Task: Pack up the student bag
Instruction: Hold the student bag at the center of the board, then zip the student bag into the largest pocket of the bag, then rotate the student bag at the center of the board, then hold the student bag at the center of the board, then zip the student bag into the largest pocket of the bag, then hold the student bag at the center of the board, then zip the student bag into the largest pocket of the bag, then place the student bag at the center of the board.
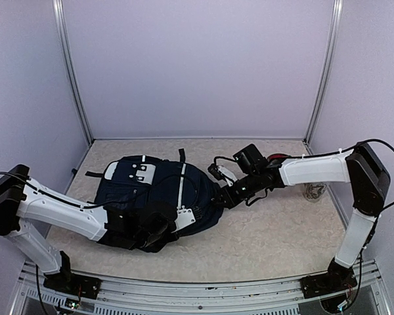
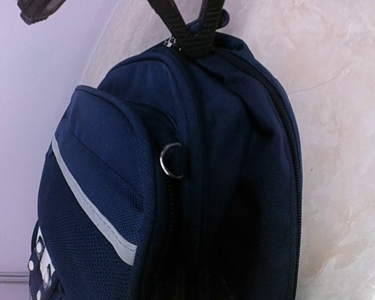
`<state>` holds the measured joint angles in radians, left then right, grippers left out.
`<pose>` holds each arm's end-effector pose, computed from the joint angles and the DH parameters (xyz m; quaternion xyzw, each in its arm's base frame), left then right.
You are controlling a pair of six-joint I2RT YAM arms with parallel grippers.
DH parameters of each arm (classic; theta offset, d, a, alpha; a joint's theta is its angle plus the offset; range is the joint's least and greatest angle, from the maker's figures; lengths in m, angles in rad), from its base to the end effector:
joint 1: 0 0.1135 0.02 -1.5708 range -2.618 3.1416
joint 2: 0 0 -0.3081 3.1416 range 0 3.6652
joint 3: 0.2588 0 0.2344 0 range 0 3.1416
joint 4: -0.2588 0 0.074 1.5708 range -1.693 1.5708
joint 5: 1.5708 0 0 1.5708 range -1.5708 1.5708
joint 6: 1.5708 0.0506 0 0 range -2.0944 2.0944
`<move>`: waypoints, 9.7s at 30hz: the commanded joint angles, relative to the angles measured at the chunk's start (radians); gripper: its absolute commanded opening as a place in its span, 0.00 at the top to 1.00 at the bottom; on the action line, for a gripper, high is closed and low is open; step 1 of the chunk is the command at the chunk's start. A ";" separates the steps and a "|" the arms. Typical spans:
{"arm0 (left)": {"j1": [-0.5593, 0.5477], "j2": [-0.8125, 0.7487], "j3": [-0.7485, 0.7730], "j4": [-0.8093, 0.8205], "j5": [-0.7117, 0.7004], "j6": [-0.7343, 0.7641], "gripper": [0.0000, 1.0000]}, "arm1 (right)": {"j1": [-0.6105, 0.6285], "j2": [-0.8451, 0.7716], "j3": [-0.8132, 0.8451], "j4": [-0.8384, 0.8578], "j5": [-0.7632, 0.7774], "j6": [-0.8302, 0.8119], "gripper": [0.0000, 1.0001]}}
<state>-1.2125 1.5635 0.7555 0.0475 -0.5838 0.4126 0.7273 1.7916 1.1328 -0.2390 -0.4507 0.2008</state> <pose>0.1320 -0.2729 0.2191 0.5610 0.6876 0.0966 0.4507 0.2676 0.2677 0.2294 -0.3106 0.8692 0.3327 0.1934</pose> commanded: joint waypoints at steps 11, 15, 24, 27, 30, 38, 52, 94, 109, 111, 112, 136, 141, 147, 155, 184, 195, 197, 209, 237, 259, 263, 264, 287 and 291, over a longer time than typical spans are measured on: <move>-0.065 -0.073 0.000 -0.018 0.276 0.055 1.00 | -0.214 -0.030 0.159 -0.242 0.493 -0.104 1.00; -0.065 -0.092 0.011 -0.001 0.355 0.080 1.00 | -0.284 0.023 0.216 -0.187 0.408 -0.139 1.00; -0.058 -0.114 -0.010 0.048 0.473 0.050 1.00 | -0.351 0.193 0.412 -0.140 0.300 -0.218 1.00; -0.043 -0.122 -0.027 0.090 0.495 0.014 1.00 | -0.361 0.229 0.424 -0.145 0.254 -0.203 1.00; -0.025 -0.142 -0.059 0.129 0.486 -0.026 1.00 | -0.361 0.180 0.305 -0.067 0.197 -0.181 1.00; 0.028 -0.196 -0.109 0.149 0.358 -0.221 0.41 | -0.359 0.012 -0.009 0.077 0.135 -0.083 1.00; 0.478 -0.478 -0.101 -0.233 0.178 -0.858 0.12 | -0.306 -0.070 -0.215 0.189 0.098 -0.003 1.00; 0.152 -0.392 -0.050 -0.007 0.388 -0.228 0.16 | 0.164 0.077 -0.066 0.369 -0.241 0.126 1.00; 0.048 -0.149 0.033 -0.238 0.276 -0.045 0.59 | 0.148 0.053 -0.093 0.429 -0.293 0.194 1.00; 0.060 -0.114 0.047 -0.243 0.286 -0.044 0.64 | 0.148 0.047 -0.101 0.439 -0.293 0.199 1.00; 0.067 -0.101 0.050 -0.241 0.283 -0.042 0.64 | 0.149 0.046 -0.104 0.442 -0.293 0.201 1.00; 0.080 -0.076 0.029 -0.269 0.141 -0.001 1.00 | -0.018 -0.112 -0.168 0.059 -0.001 0.114 1.00; 0.071 -0.090 0.033 -0.286 0.183 0.007 1.00 | -0.097 -0.136 -0.130 -0.093 0.155 0.033 1.00; 0.036 -0.138 0.027 -0.317 0.281 0.027 1.00 | -0.169 -0.080 0.025 -0.189 0.287 -0.049 1.00; 0.006 -0.185 0.032 -0.335 0.396 0.017 1.00 | -0.200 0.023 0.228 -0.241 0.312 -0.136 1.00; 0.089 -0.283 0.055 -0.252 0.371 -0.120 0.19 | -0.047 -0.060 -0.088 0.110 -0.142 -0.191 1.00; 0.219 -0.355 0.036 -0.106 0.616 -0.180 0.20 | 0.192 0.050 -0.072 0.375 -0.288 -0.054 1.00; 0.217 -0.336 0.043 -0.136 0.604 -0.180 0.19 | 0.196 0.058 -0.070 0.404 -0.291 -0.023 1.00; -0.014 -0.295 -0.020 -0.224 0.457 -0.036 0.62 | 0.190 0.169 -0.030 0.522 -0.328 0.123 1.00; -0.052 -0.112 -0.032 -0.248 -0.021 -0.037 0.96 | 0.181 0.144 -0.046 0.508 -0.323 0.120 1.00; -0.060 -0.195 -0.048 -0.296 0.194 -0.029 1.00 | -0.043 0.067 0.211 -0.140 0.308 -0.103 1.00; -0.062 -0.221 -0.054 -0.303 0.219 -0.026 1.00 | -0.069 0.098 0.289 -0.162 0.340 -0.122 1.00; -0.062 -0.221 -0.056 -0.304 0.220 -0.028 1.00 | -0.072 0.109 0.307 -0.169 0.352 -0.131 1.00; -0.023 -0.069 0.057 -0.138 0.247 -0.104 1.00 | -0.151 -0.024 0.186 -0.028 -0.062 -0.179 0.57; -0.005 -0.016 0.108 -0.104 0.259 -0.102 1.00 | -0.172 -0.125 0.099 -0.025 0.006 -0.168 0.55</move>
<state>-1.2346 1.5078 0.7937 -0.1303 -0.3771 0.3336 0.5594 1.7794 1.2961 -0.3088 -0.4694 0.0200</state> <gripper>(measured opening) 0.032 0.446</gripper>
